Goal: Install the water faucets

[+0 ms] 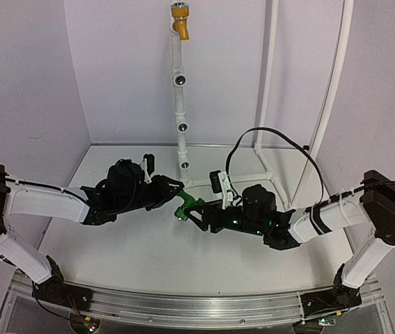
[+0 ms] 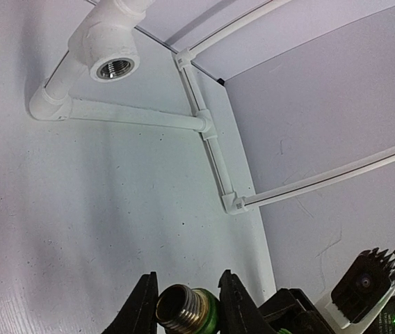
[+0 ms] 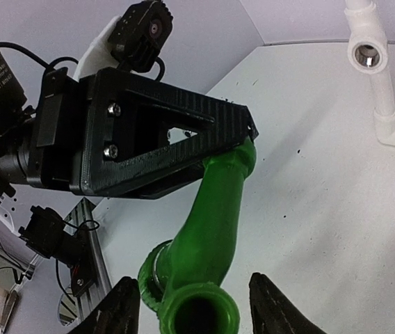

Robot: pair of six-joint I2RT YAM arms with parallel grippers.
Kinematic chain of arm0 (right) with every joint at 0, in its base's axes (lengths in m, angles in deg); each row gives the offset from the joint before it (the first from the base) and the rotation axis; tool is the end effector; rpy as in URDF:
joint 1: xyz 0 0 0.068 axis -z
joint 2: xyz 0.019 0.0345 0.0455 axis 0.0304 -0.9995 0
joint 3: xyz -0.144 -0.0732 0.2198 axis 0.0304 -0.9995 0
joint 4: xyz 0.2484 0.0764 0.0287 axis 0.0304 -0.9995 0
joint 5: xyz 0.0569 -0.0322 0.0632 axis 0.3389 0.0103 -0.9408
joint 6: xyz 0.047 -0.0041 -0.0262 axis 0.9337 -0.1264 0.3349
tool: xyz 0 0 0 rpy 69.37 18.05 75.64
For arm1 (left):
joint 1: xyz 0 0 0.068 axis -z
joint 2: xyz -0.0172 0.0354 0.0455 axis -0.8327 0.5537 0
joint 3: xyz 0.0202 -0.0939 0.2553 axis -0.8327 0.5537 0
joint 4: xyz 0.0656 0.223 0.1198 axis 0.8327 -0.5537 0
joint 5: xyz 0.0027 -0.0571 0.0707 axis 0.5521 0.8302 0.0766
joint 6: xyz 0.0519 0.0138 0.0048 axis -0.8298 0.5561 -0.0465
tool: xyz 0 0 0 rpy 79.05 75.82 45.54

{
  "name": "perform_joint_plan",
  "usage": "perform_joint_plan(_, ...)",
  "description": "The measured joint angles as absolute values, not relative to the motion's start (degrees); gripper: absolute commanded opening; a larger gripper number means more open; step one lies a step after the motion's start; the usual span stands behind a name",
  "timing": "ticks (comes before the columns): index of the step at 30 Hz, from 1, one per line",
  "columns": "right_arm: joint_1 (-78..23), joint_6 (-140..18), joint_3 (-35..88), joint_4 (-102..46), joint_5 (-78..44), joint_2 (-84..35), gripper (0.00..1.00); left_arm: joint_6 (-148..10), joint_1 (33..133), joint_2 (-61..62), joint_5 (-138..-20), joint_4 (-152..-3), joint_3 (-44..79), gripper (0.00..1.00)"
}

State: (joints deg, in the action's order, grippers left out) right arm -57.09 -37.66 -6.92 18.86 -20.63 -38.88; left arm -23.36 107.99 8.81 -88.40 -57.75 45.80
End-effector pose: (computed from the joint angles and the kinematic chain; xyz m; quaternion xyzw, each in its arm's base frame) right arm 0.1737 0.3012 0.2032 -0.2515 0.7053 0.5153 0.4168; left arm 0.2014 -0.2530 0.2306 -0.0443 0.8076 -0.4735 0.3488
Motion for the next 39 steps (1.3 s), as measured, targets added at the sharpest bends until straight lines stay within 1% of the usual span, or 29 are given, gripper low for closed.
perform_joint_plan(3,-57.1,-38.0,-5.7,19.0,-20.0,-39.0,0.29,-23.3,107.9,9.1,-87.8,-55.8,45.8,0.0)
perform_joint_plan(5,-57.2,-37.6,-5.3,19.1,-19.1,-39.1,0.29,-23.4,107.8,9.2,-87.8,-54.5,45.8,0.0)
perform_joint_plan(8,-57.2,-37.0,-5.2,19.5,-18.4,-39.1,0.13,-23.5,107.6,9.5,-88.0,-53.4,45.8,0.0)
perform_joint_plan(9,-57.2,-37.2,-5.1,19.5,-18.3,-39.2,0.05,-23.5,107.5,9.6,-88.0,-53.1,45.8,0.0)
perform_joint_plan(10,-57.2,-36.8,-5.1,19.1,-17.8,-39.2,0.02,-23.6,107.4,9.6,-89.1,-52.4,46.1,0.01)
perform_joint_plan(11,-57.2,-37.1,-5.0,19.1,-17.6,-39.3,0.0,-23.4,107.0,9.6,-89.4,-52.0,46.4,0.05)
perform_joint_plan(12,-57.2,-37.4,-5.0,19.0,-17.4,-39.3,0.0,-23.1,106.7,9.6,-89.6,-51.6,46.8,0.12)
perform_joint_plan(13,-57.2,-37.6,-4.9,18.7,-17.1,-39.4,0.0,-23.0,106.6,9.5,-89.5,-51.2,47.1,0.28)
perform_joint_plan(14,-57.2,-38.3,-5.0,18.6,-17.0,-39.4,0.0,-23.0,106.6,9.5,-89.5,-50.9,47.5,0.41)
perform_joint_plan(15,-57.4,-39.0,-5.1,18.6,-16.8,-39.4,0.0,-23.0,106.6,9.3,-89.3,-50.5,47.9,0.46)
perform_joint_plan(16,-57.5,-39.7,-5.2,18.5,-16.7,-39.4,0.0,-23.2,106.7,9.1,-89.1,-50.2,48.4,0.44)
perform_joint_plan(18,-57.5,-41.9,-5.7,18.6,-16.6,-39.0,0.0,-23.5,107.1,7.8,-88.1,-50.1,50.1,0.23)
perform_joint_plan(20,-57.4,-44.0,-6.9,18.3,-16.4,-37.3,0.0,-24.5,107.7,5.8,-87.3,-50.3,52.0,0.12)
perform_joint_plan(22,-57.3,-45.1,-7.3,18.2,-16.4,-35.8,0.0,-24.6,108.2,3.9,-87.0,-50.4,53.4,0.08)
perform_joint_plan(24,-57.2,-45.4,-7.0,18.5,-16.1,-35.2,0.0,-24.6,108.6,3.2,-86.7,-50.2,53.7,0.01)
perform_joint_plan(26,-57.2,-45.4,-6.0,16.7,-14.1,-35.2,0.0,-24.5,108.5,3.1,-86.6,-50.0,53.6,0.0)
perform_joint_plan(27,-57.2,-45.3,-5.6,15.4,-12.7,-35.2,0.02,-24.4,108.4,3.1,-86.8,-50.1,53.6,0.0)
perform_joint_plan(28,-57.1,-45.5,-5.2,14.1,-11.3,-35.2,0.12,-24.0,108.2,3.1,-87.0,-50.3,53.6,0.0)
perform_joint_plan(32,-57.0,-48.4,-5.3,9.9,-9.1,-35.0,0.58,-19.7,106.0,3.6,-87.0,-50.9,53.6,0.0)
perform_joint_plan(33,-57.0,-49.6,-5.8,9.3,-9.1,-34.7,0.64,-17.7,105.1,3.9,-86.6,-51.0,53.6,0.0)
perform_joint_plan(34,-56.9,-51.6,-6.9,9.2,-9.9,-34.0,0.67,-15.3,104.0,4.4,-85.6,-51.1,53.6,0.0)
perform_joint_plan(36,-56.8,-55.7,-9.1,9.2,-12.3,-32.5,0.7,-10.7,102.0,5.5,-83.5,-51.5,53.6,0.0)
perform_joint_plan(39,-56.8,-62.0,-10.0,9.3,-16.6,-31.9,0.73,-5.3,100.5,7.0,-80.6,-52.4,53.6,0.0)
